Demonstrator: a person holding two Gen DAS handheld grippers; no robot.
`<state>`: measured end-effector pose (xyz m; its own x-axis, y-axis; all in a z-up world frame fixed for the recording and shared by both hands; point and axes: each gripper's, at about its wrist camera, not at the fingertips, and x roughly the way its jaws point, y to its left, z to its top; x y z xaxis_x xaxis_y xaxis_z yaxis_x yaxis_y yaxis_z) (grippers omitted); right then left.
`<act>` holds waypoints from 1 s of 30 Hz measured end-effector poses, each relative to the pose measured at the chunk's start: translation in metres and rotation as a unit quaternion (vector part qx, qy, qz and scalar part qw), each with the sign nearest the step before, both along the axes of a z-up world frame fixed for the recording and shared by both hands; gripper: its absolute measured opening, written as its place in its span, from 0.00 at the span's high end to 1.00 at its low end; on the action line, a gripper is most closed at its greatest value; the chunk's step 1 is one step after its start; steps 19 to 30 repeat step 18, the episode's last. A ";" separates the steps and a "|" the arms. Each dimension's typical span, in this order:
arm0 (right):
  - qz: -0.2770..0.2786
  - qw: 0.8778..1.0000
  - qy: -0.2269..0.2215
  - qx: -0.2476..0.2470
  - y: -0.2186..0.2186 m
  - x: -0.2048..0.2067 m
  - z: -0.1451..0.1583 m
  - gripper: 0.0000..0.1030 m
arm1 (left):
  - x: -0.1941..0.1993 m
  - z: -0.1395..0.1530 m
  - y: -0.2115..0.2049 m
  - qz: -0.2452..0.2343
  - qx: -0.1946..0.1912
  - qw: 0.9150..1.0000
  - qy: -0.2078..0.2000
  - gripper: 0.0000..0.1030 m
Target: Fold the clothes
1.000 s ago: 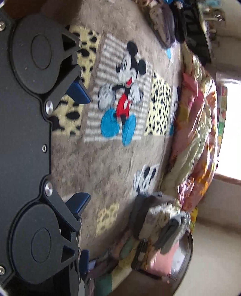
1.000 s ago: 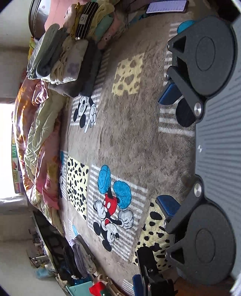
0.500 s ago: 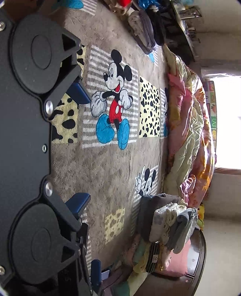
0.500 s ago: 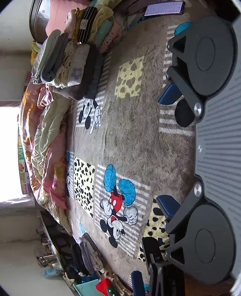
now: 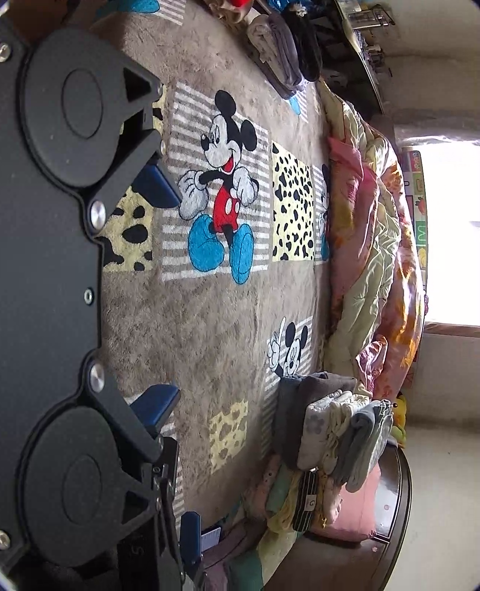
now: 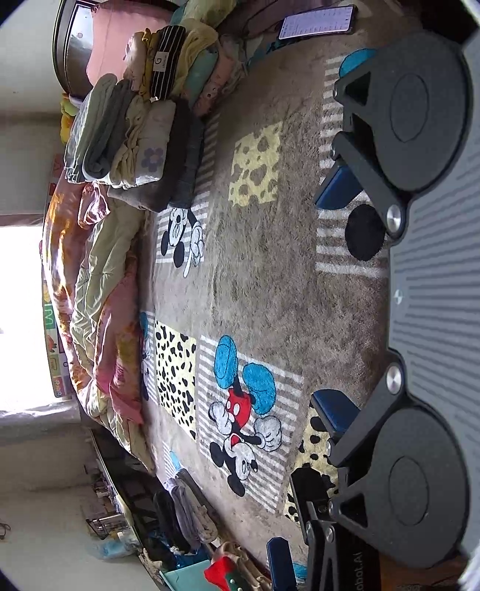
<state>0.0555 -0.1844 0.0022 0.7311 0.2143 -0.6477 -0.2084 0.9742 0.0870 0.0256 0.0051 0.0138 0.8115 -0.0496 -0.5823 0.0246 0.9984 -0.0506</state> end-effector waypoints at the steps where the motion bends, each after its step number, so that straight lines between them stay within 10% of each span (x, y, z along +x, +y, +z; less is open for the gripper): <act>1: 0.000 1.000 0.000 0.000 0.000 0.000 0.000 0.00 | 0.000 0.000 0.000 0.000 0.001 1.000 0.000 0.00; 30: -0.001 1.000 -0.009 0.000 -0.002 -0.006 0.004 0.00 | -0.003 0.002 0.006 -0.003 0.000 1.000 -0.001 0.00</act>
